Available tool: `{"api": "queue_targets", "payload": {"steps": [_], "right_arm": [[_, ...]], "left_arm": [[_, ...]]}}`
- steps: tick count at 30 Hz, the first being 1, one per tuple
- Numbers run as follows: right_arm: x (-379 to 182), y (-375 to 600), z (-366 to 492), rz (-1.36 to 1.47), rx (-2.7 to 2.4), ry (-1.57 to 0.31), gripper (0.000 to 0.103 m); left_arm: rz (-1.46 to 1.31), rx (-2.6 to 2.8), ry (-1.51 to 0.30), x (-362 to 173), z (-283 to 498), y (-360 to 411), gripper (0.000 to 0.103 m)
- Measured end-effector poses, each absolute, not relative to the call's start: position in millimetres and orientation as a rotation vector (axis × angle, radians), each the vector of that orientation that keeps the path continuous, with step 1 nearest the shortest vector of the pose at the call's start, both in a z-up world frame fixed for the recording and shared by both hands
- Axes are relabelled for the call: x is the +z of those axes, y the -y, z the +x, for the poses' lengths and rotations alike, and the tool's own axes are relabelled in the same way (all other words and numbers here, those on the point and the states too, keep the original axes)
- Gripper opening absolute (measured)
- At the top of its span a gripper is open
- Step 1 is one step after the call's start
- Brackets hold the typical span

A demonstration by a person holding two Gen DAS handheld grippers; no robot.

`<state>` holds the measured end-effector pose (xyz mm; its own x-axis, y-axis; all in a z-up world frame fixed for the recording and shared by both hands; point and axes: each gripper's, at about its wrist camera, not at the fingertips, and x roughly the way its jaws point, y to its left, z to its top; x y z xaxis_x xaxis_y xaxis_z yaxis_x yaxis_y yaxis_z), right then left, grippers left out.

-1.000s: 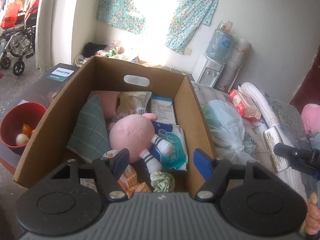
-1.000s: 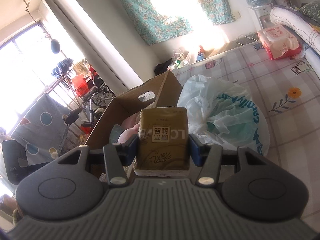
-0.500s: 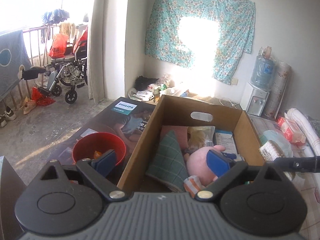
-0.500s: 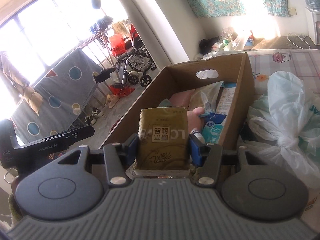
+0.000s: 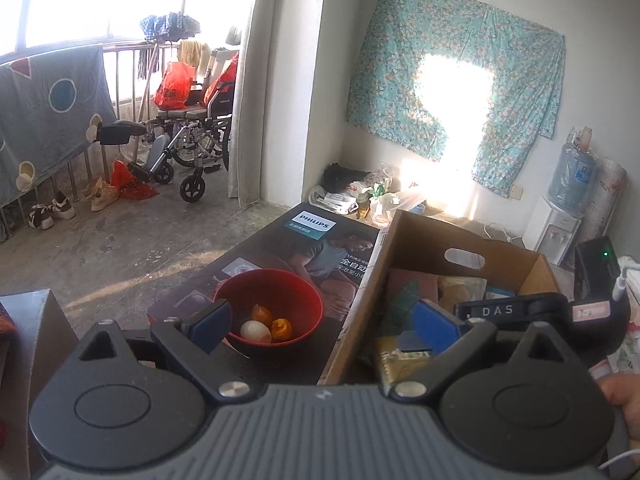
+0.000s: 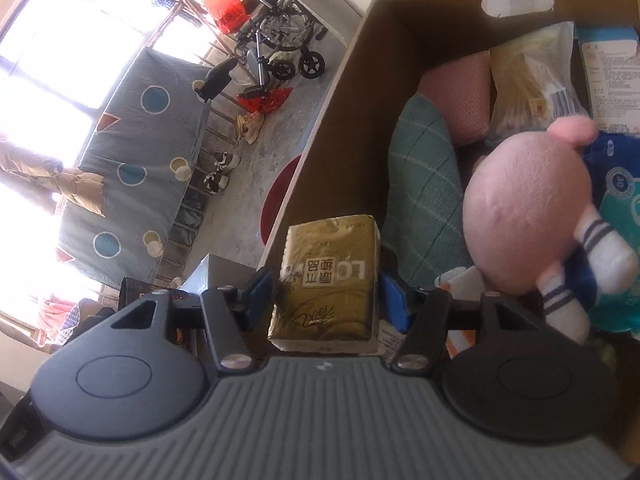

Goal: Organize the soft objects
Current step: 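Lower the gold box into the cardboard box and open the right gripper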

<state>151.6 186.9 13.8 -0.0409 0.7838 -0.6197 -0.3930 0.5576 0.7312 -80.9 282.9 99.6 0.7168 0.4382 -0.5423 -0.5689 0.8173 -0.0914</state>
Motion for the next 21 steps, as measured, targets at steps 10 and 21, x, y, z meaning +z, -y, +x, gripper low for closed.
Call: {"api": "queue_targets", "payload": {"steps": [10,21], "right_arm": [[24,-142,133,0.508,1.019,-1.247,0.066],[102,29,64,0.234,0.752,-0.766,0.102]], "left_arm": [[-0.264,0.483,-0.543,93,-78,-267,0.098],[-0.195,0.213,-0.578,83,-59,-173,0.103]]}}
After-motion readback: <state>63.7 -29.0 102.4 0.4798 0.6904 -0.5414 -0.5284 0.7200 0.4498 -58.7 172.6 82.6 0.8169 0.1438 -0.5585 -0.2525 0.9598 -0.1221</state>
